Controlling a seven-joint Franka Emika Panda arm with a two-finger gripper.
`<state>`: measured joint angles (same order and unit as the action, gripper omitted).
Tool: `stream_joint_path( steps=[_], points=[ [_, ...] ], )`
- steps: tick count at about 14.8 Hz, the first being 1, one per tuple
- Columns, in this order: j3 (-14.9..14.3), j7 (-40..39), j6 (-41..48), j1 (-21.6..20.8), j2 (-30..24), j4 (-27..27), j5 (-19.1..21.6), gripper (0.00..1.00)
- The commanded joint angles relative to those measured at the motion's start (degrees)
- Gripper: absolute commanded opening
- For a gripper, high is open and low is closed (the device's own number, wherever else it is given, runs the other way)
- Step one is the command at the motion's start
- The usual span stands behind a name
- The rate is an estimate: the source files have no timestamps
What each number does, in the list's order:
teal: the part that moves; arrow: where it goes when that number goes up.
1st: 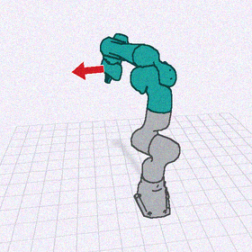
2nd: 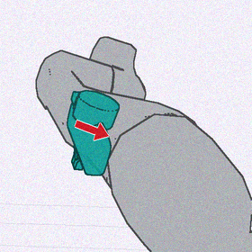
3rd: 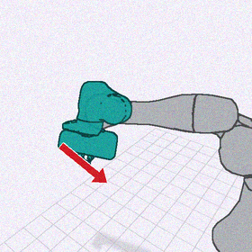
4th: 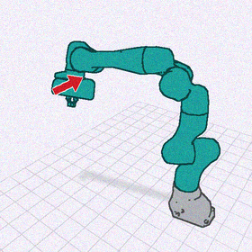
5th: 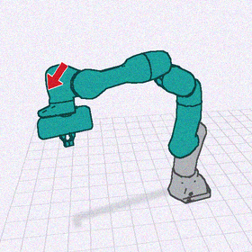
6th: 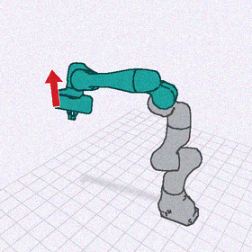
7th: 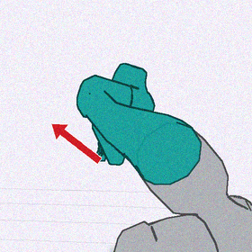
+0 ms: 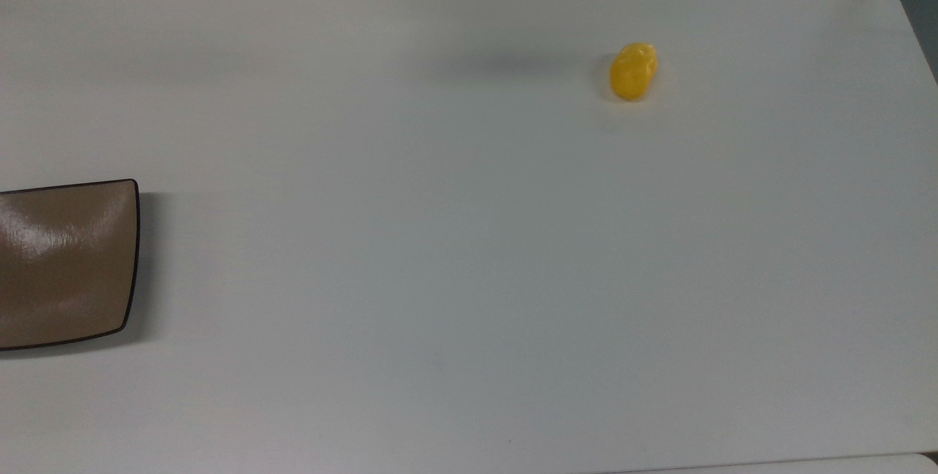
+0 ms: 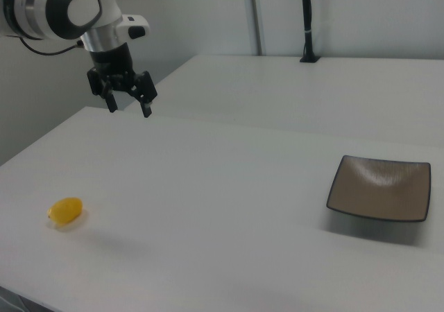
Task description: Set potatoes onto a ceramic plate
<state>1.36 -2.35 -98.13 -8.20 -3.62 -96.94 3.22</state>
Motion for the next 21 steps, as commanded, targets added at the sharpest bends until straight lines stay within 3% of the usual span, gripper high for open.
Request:
stream_joint_path(
  steps=[1, 9, 17, 21],
  points=[
    [-0.3, 9.5, 1.5, -3.5, -2.9, -3.1, 0.2, 1.0],
    [0.6, 22.2, 1.2, -15.4, -2.2, -3.1, 0.9, 1.0],
    [9.2, 32.6, -3.2, -18.4, 4.4, -2.5, 0.9, 1.0],
    [11.7, 34.3, -7.7, -19.2, 9.1, -2.9, 0.6, 1.0]
  ],
)
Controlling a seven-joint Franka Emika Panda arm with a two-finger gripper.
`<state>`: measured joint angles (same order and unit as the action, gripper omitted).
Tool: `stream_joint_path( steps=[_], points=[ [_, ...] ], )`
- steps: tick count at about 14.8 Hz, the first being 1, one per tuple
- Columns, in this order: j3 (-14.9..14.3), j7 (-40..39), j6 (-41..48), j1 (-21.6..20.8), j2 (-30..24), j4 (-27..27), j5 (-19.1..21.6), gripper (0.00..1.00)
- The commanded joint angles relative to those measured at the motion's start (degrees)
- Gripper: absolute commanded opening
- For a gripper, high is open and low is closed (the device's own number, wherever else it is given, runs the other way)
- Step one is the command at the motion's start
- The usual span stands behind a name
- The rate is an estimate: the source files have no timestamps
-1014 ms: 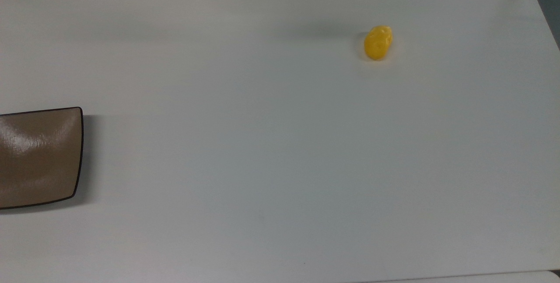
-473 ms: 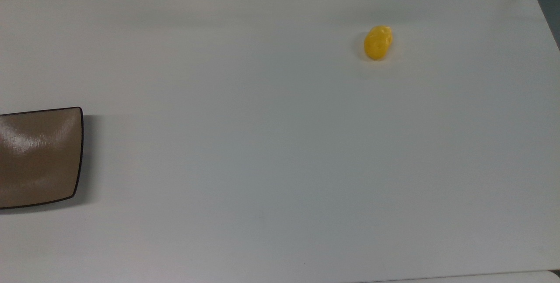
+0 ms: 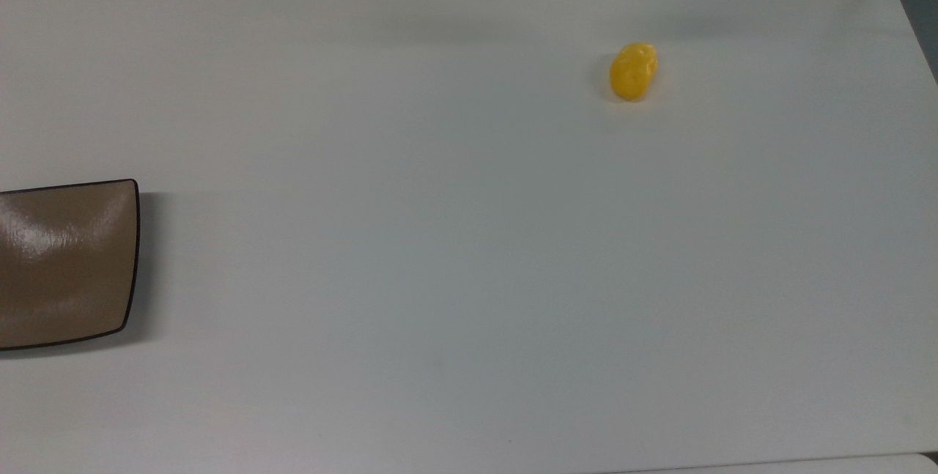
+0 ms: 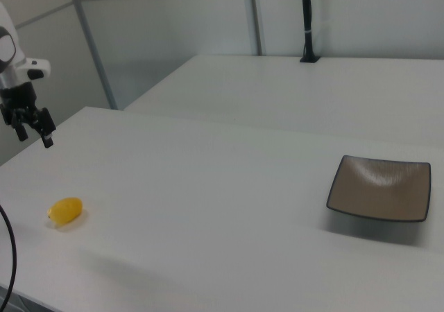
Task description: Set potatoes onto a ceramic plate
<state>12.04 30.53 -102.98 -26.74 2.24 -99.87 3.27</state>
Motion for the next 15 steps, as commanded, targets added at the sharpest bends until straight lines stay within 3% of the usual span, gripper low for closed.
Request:
stream_joint_path(
  steps=[1, 8, 13, 15],
  points=[
    [1.4, 1.4, -3.6, -0.7, 4.8, -0.1, 0.4, 1.0],
    [1.5, 3.2, -9.8, -2.1, 10.2, -3.1, -0.6, 1.0],
    [1.5, 12.0, -17.0, -2.0, 11.4, -8.2, -2.5, 1.0],
    [1.5, 14.5, -18.0, -2.1, 11.4, -10.2, -5.4, 1.0]
  ],
)
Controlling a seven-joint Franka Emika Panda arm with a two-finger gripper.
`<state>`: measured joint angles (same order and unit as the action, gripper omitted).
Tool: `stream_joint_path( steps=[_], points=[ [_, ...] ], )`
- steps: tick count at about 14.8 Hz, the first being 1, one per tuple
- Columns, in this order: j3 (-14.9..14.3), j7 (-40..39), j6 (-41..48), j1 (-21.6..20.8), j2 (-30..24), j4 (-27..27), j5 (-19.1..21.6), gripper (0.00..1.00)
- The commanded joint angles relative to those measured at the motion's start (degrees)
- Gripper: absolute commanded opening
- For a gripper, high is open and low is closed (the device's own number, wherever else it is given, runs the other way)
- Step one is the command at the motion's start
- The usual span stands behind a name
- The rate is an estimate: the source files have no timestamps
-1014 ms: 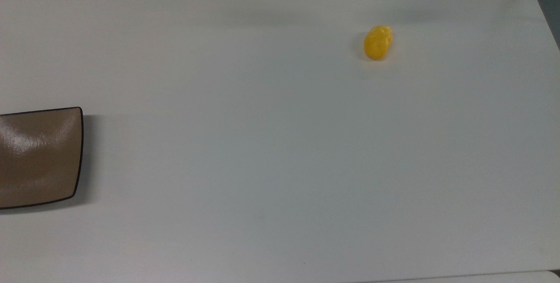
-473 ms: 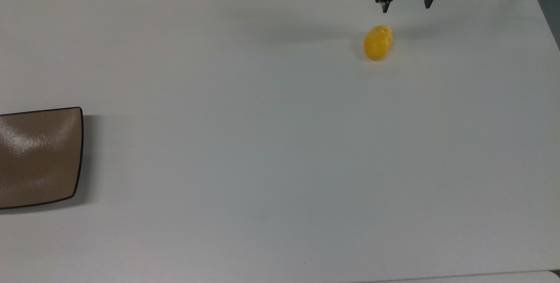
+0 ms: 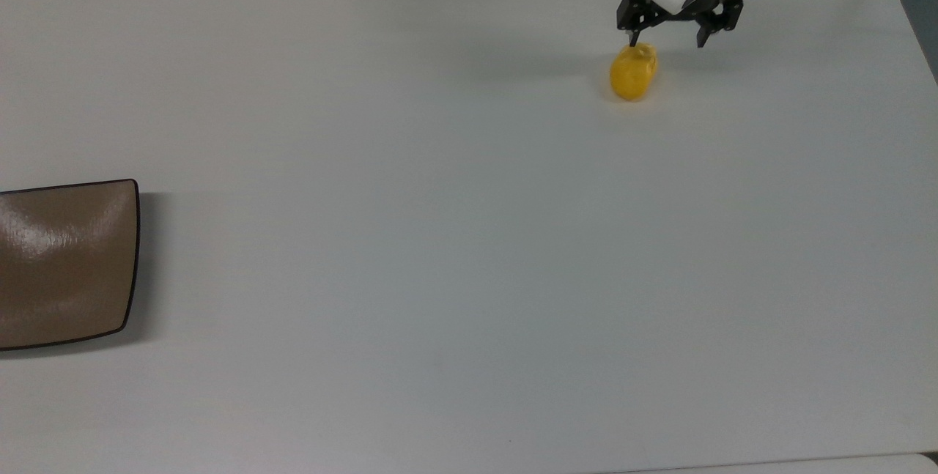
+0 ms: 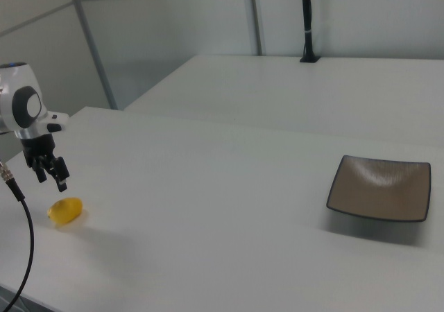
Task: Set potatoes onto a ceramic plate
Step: 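Lower the open gripper around the yellow potato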
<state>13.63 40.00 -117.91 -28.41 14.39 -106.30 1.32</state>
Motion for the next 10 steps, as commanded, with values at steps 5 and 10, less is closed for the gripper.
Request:
stream_joint_path(
  steps=[5, 10],
  points=[
    [-0.1, 7.8, -4.6, -0.4, -0.8, -7.5, -6.8, 1.0],
    [-0.1, 7.8, -7.1, -0.4, 1.1, -8.5, -7.3, 1.0]
  ],
)
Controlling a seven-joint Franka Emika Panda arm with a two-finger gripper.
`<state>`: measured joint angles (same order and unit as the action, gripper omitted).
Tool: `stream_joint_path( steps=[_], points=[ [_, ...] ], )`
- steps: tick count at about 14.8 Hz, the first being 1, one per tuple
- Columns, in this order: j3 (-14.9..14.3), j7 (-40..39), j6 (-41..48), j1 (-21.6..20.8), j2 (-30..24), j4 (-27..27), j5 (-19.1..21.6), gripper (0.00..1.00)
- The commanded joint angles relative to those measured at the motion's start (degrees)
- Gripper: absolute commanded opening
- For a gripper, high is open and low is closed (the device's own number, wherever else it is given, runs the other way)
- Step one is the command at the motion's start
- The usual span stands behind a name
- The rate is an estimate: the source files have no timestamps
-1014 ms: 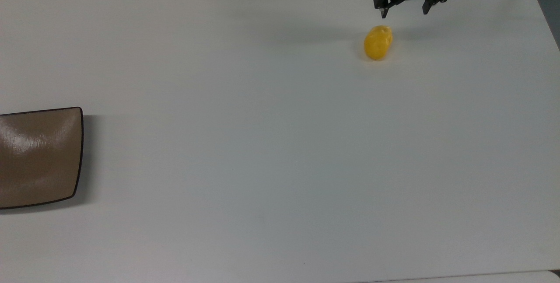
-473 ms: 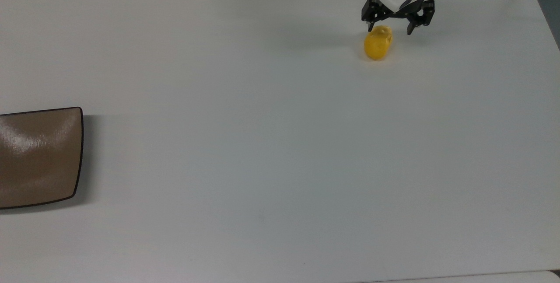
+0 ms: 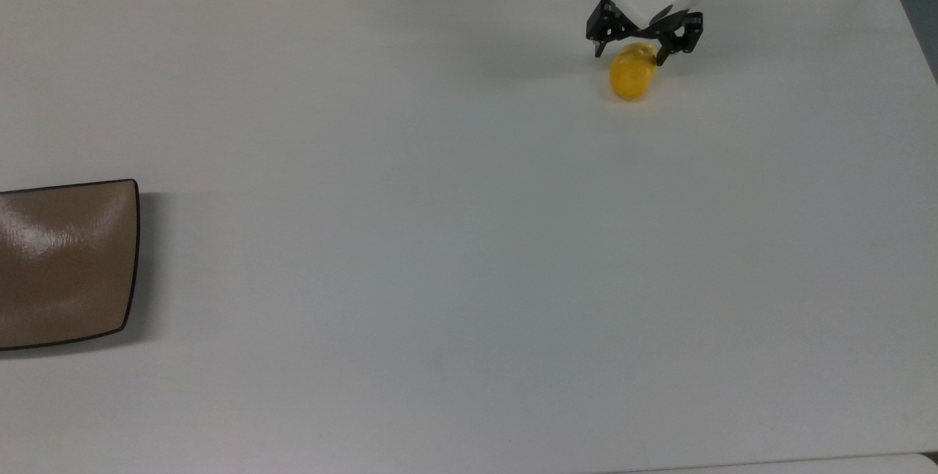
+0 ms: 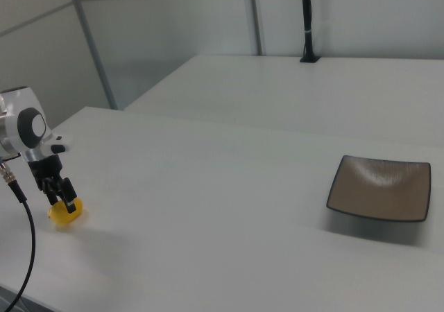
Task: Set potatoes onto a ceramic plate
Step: 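Lower the open gripper around the yellow potato, then close the gripper on the yellow potato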
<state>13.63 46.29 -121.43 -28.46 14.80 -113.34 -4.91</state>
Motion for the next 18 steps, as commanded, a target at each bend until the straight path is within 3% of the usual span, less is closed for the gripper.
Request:
stream_joint_path(
  steps=[1, 8, 10, 14, 16, 18],
  points=[
    [-0.1, 1.5, -3.6, -0.4, 0.8, -1.5, -1.1, 1.0],
    [-0.1, 1.5, -5.8, -0.4, 2.6, -1.5, -2.6, 0.99],
    [-0.1, 1.3, -6.0, -0.3, 2.8, -1.5, -3.5, 0.81],
    [-0.1, -0.1, -5.1, -0.2, 2.5, -1.4, -4.2, 0.2],
    [0.0, -1.7, -3.3, 0.2, 1.5, -1.2, -4.1, 0.09],
    [0.0, -3.6, -0.7, 1.3, -0.5, -0.7, -4.0, 0.09]
  ],
)
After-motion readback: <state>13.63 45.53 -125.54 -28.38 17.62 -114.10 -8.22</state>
